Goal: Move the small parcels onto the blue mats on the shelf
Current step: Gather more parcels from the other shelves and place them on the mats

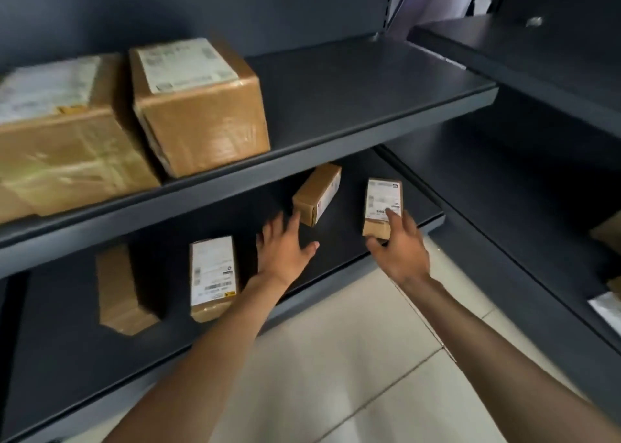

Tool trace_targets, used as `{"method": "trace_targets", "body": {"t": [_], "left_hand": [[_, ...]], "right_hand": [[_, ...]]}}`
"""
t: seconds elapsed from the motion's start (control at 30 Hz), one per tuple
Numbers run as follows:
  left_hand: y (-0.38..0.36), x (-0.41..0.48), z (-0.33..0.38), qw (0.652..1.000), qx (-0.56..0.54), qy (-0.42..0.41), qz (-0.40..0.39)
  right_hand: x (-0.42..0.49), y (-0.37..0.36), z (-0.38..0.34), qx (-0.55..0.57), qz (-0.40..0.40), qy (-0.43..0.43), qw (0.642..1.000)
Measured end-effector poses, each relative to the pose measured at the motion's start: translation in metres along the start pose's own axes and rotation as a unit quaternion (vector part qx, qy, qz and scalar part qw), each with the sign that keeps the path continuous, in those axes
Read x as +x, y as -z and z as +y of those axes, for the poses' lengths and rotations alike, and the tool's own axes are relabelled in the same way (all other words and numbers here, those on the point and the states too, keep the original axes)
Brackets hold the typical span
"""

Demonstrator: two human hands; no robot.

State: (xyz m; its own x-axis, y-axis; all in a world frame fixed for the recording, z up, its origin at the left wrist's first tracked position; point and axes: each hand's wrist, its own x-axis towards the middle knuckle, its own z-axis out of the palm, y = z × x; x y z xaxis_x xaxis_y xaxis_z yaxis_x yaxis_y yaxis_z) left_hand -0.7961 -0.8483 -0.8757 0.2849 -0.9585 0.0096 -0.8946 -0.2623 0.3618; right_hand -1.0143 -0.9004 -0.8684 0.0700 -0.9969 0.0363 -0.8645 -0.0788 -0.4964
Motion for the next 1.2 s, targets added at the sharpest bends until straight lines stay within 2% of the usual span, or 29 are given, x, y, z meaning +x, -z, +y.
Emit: {"method": "trace_targets", "body": {"t": [0.23,0.4,0.6,0.73,0.87,0.97,1.1,1.2], "left_hand": [[-0.022,0.068,0.024,0.998,0.018,-0.050,0.027],[-0.022,0.093,0.047,1.000,0.016,-0.014,0.015],[-0.014,0.080,0.050,0.999,-0.037,0.007,0.016],[-0.004,0.032,0.051,0.994,-0.099,0.034,0.011],[0.033,-0.040,0.074,0.990,-0.121,0.040,-0.060],[0.093,-0.095,0.108,0.984,-0.141,0.031,-0.101],[0.216,-0.155,0.162,0.980,-0.147,0.035,-0.128],[0.326,-0.180,0.197,0.977,-0.156,0.033,-0.142]], "right_hand": [[0.051,-0.019,0.004,-0.075,-0.021,-0.034,0.996],[0.074,-0.018,0.000,-0.124,-0.054,-0.042,0.990],[0.066,-0.026,-0.003,-0.113,-0.063,-0.046,0.991],[0.018,-0.003,-0.003,-0.103,-0.062,-0.044,0.992],[-0.043,0.072,-0.023,-0.106,-0.095,-0.081,0.986],[-0.089,0.157,-0.050,-0.120,-0.119,-0.117,0.979],[-0.145,0.300,-0.100,-0.126,-0.137,-0.158,0.970],[-0.172,0.414,-0.150,-0.124,-0.126,-0.155,0.972]]}}
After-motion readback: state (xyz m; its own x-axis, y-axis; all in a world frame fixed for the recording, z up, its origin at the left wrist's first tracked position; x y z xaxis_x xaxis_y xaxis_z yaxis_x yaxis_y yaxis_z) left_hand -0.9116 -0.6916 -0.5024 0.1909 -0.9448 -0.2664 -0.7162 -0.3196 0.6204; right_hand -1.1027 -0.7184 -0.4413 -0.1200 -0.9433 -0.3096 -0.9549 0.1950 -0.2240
